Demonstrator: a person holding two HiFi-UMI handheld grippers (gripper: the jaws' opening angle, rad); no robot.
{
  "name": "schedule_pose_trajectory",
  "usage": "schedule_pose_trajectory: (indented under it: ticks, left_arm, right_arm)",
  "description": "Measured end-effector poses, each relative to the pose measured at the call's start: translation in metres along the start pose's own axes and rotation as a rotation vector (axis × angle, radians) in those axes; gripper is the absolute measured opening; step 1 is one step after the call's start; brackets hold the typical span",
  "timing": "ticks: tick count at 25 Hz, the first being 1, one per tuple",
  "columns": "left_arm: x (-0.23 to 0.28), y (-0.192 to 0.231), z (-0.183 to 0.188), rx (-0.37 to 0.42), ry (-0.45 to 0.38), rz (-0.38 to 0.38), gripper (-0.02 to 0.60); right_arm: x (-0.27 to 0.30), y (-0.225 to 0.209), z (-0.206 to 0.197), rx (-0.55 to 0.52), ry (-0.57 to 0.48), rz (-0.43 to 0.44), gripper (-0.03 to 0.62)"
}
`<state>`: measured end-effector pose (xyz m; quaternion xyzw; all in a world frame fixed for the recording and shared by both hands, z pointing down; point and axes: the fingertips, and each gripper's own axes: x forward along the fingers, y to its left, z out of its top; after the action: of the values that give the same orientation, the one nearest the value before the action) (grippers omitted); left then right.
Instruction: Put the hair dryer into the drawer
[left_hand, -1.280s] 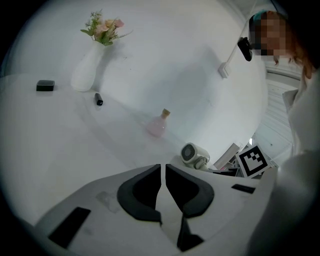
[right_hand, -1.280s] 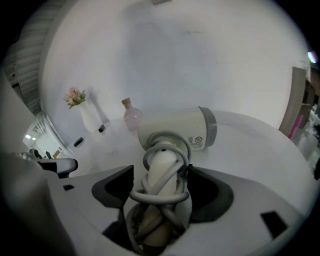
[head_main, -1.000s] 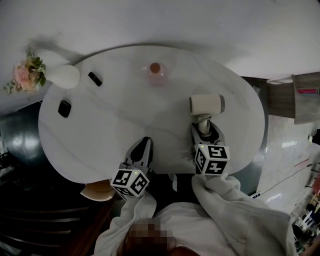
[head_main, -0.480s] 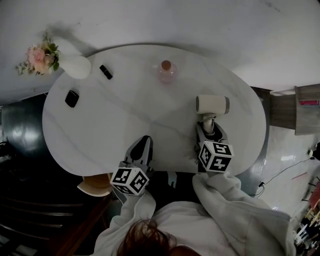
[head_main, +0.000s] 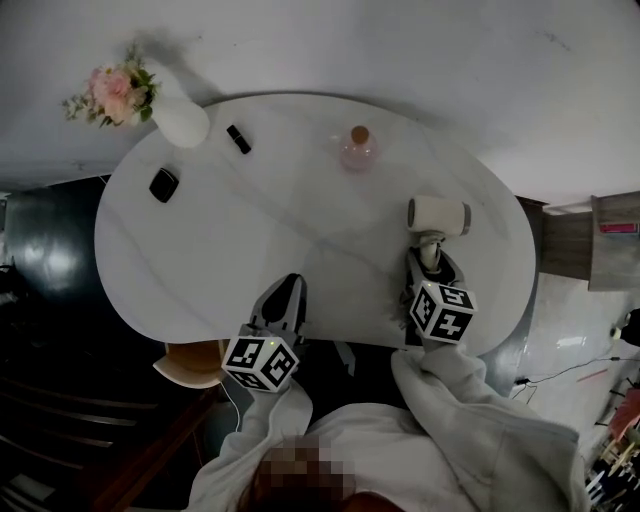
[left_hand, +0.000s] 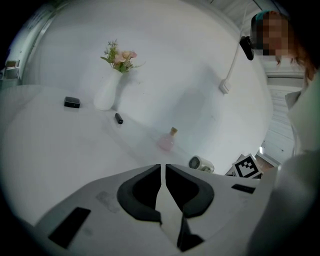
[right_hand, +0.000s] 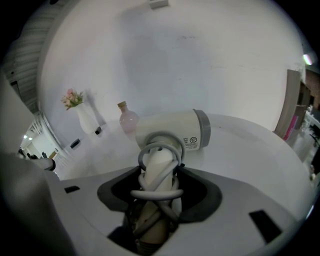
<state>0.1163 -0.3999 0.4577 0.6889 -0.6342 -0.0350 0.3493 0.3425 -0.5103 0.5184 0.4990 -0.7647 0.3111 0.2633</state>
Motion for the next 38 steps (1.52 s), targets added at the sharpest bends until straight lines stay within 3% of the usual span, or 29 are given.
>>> schedule_pose_trajectory:
  ticks: [8, 22, 38]
  left_arm:
    - [-0.023, 0.021, -0.005, -0.029, -0.027, 0.023, 0.038]
    - [-0.073, 0.051, 0.008, -0.037, -0.081, 0.012, 0.037]
    - [-0.14, 0.089, 0.024, -0.06, -0.176, 0.068, 0.037]
  right_arm:
    - [-0.012, 0.019, 0.008, -0.07, -0.057, -0.012, 0.272]
    - [-0.047, 0.062, 0.007, -0.092, -0.111, -0.026, 0.272]
    - [-0.078, 0.132, 0.01, -0.151, -0.159, 0.037, 0.273]
